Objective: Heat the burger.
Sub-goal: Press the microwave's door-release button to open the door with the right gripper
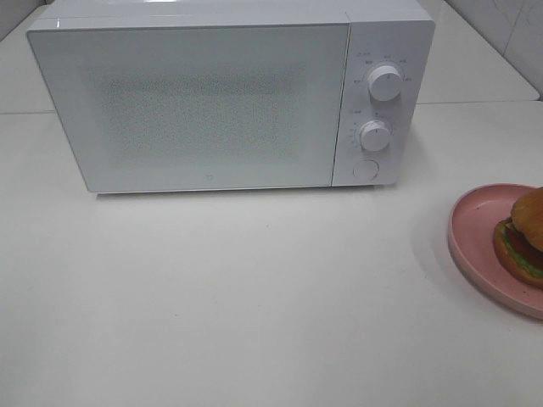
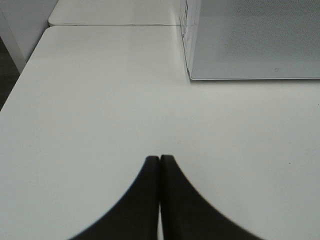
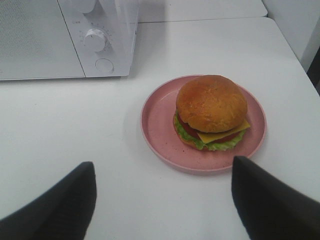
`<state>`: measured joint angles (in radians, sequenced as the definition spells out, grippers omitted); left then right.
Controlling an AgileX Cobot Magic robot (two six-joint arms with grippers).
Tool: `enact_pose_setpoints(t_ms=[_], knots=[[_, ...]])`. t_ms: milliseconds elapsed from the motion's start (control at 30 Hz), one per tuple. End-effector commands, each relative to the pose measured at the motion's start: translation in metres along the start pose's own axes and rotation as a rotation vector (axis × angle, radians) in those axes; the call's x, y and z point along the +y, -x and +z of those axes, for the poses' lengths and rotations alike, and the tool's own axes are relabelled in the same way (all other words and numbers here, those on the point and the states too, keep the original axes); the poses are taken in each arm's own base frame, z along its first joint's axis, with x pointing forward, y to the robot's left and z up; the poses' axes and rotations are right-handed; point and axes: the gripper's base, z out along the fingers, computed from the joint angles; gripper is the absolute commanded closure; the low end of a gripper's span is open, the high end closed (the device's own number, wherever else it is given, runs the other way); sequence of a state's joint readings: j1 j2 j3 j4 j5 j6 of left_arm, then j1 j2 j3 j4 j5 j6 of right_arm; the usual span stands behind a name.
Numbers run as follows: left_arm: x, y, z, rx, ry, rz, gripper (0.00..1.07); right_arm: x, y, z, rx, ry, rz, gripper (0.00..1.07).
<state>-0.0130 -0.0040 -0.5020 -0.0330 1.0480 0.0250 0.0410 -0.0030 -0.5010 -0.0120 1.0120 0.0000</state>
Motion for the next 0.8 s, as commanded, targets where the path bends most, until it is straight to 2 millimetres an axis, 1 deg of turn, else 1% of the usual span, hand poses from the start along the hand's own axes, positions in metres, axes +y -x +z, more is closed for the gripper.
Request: enact_pose_setpoints(t_ms=[33,800], knots=[[-0.0003,-0.0012,-0.0028,-0.028,-0.009,0.000,1.06,0.0000,-0.0013,-0.0030,-0.035,0.003,0.000,0.37],[-0.0003,-0.0012,-0.0028,-0.028,-0.009,0.000,1.06,0.0000,-0.0013,-0.0030,-0.035,0.003,0.000,0.37]])
